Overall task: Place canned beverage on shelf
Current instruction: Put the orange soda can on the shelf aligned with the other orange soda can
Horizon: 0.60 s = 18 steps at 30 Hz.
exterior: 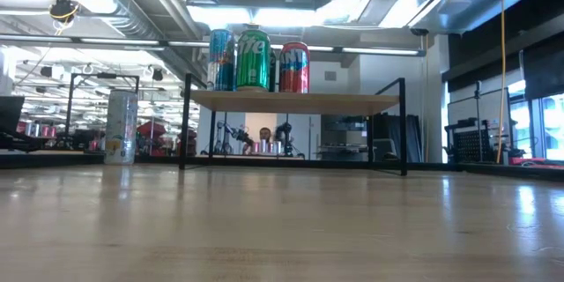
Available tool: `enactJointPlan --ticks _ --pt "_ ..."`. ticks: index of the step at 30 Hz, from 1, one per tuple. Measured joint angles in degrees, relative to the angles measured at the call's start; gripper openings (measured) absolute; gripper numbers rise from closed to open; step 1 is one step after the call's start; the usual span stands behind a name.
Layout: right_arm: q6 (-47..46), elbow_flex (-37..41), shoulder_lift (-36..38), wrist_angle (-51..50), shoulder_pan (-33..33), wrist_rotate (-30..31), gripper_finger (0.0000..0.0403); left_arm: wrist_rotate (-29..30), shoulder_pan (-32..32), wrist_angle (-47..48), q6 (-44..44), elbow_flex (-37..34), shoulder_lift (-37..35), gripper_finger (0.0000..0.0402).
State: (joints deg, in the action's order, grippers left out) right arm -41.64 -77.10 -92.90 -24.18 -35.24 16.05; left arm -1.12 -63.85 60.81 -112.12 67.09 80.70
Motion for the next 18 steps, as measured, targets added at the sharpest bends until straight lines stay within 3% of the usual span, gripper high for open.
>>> enactJointPlan --ticks 18 --pt "0.14 -0.02 0.00 0.00 0.00 -0.02 0.0370 2.99 -0.07 -3.58 -1.85 -1.25 0.82 0.0369"
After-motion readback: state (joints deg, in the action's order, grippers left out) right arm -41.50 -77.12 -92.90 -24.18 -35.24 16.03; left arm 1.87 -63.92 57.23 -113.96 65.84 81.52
